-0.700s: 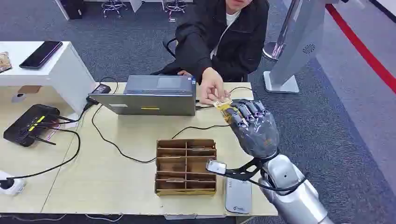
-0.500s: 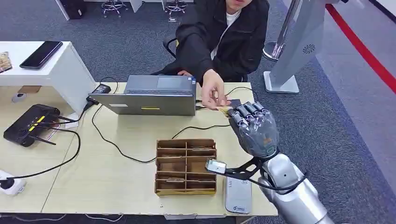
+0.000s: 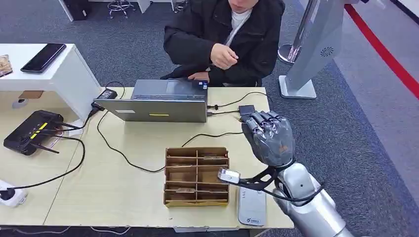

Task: Pass the card to the sensor for recognition and then transmit it.

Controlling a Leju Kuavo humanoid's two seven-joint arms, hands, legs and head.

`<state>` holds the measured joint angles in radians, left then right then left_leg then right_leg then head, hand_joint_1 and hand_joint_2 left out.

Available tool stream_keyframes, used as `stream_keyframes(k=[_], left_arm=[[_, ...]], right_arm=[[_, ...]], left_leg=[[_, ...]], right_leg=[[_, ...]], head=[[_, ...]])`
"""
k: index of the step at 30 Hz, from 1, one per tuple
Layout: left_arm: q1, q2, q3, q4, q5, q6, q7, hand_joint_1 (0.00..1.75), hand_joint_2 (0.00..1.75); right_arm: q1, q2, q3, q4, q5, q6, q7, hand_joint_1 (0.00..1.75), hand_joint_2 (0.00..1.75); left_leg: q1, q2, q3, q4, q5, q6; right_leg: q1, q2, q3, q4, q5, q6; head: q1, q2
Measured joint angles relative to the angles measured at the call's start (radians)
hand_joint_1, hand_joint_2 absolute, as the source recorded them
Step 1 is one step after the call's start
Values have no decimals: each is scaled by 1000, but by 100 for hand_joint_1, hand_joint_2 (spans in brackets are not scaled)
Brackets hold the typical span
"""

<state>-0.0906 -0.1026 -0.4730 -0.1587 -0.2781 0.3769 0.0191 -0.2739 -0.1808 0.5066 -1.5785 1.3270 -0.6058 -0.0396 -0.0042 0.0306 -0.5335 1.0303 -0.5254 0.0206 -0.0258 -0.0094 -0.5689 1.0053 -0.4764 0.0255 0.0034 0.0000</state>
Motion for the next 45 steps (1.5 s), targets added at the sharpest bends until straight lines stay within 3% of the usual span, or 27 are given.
stream_keyframes(k=[11,24,45], left_arm=[[1,0,0,0,2,6,0,0,0],[8,0,2,0,15,19,-13,0,0],[20,0,26,0,29,33,-28,0,0]], right_arm=[[33,0,7,-6,-123,2,-37,175,175],[121,1,3,-77,-323,22,-126,175,175],[215,19,-17,-161,-499,84,-226,175,175]], left_leg=[[0,0,0,0,0,0],[0,0,0,0,0,0],[0,0,0,0,0,0]], right_leg=[[0,0,0,0,0,0],[0,0,0,0,0,0],[0,0,0,0,0,0]], head=[[0,0],[0,0],[0,0]])
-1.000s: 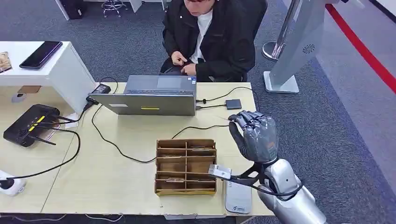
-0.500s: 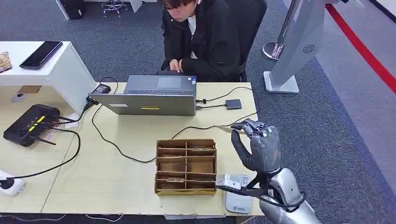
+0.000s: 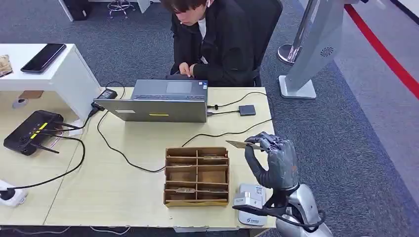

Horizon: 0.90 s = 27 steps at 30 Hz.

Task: Pass the card to the sensor for recognition and then transmit it.

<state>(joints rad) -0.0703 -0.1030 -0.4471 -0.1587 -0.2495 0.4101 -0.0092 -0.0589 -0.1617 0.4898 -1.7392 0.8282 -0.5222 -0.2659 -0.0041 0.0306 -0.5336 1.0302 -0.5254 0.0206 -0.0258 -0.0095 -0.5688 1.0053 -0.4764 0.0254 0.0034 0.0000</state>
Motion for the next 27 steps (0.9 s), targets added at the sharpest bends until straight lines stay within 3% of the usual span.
stream_keyframes(k=[27], left_arm=[[5,0,20,0,4,13,-10,0,0]], right_arm=[[44,3,11,-29,-273,216,-102,175,175]], left_leg=[[0,0,0,0,0,0]], right_leg=[[0,0,0,0,0,0]], head=[[0,0]])
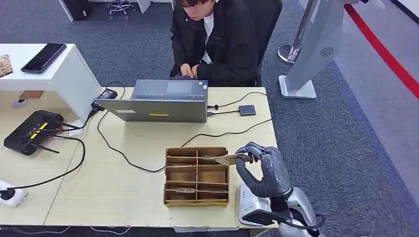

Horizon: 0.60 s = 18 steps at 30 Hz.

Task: Pass the card to the sensor for recognition and then transmit it.

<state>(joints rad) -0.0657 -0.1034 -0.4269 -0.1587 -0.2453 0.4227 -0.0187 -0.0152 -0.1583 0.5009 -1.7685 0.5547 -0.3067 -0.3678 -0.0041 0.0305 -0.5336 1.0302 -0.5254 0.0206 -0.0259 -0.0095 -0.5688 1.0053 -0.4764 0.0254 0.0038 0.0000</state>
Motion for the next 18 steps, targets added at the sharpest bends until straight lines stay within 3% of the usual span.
stream_keyframes(k=[18], left_arm=[[0,0,4,0,-11,0,-1,0,0]], right_arm=[[53,0,-16,2,-190,140,-54,175,175]], left_leg=[[0,0,0,0,0,0]], right_leg=[[0,0,0,0,0,0]], head=[[0,0]])
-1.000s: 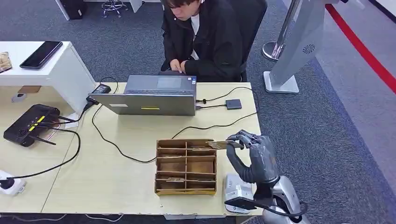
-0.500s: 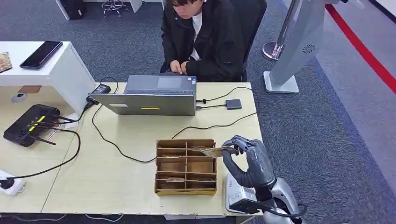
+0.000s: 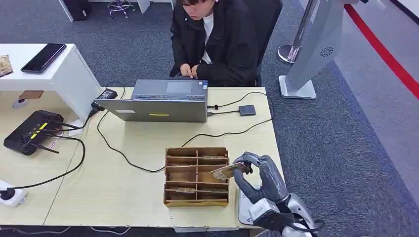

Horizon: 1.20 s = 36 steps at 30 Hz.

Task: Pass the card to the sensor for recognition and then transmit it.

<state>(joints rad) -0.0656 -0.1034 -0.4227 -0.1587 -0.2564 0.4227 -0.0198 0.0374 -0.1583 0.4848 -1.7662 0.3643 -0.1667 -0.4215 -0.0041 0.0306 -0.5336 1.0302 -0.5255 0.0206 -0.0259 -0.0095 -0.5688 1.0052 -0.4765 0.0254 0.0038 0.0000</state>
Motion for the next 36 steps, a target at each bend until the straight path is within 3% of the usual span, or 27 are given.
stream_keyframes(k=[8,20,36], left_arm=[[0,0,0,0,0,0,0,0,0],[1,0,1,0,-10,3,-1,0,0],[7,0,1,0,-14,8,-2,0,0]], right_arm=[[6,0,-2,3,-6,1,-2,175,175],[59,0,-32,15,-85,72,-20,175,175],[111,0,-48,40,-128,72,-29,175,175]], left_leg=[[0,0,0,0,0,0],[0,0,0,0,0,0],[0,0,0,0,0,0]], right_leg=[[0,0,0,0,0,0],[0,0,0,0,0,0],[0,0,0,0,0,0]], head=[[0,0],[0,0],[0,0]])
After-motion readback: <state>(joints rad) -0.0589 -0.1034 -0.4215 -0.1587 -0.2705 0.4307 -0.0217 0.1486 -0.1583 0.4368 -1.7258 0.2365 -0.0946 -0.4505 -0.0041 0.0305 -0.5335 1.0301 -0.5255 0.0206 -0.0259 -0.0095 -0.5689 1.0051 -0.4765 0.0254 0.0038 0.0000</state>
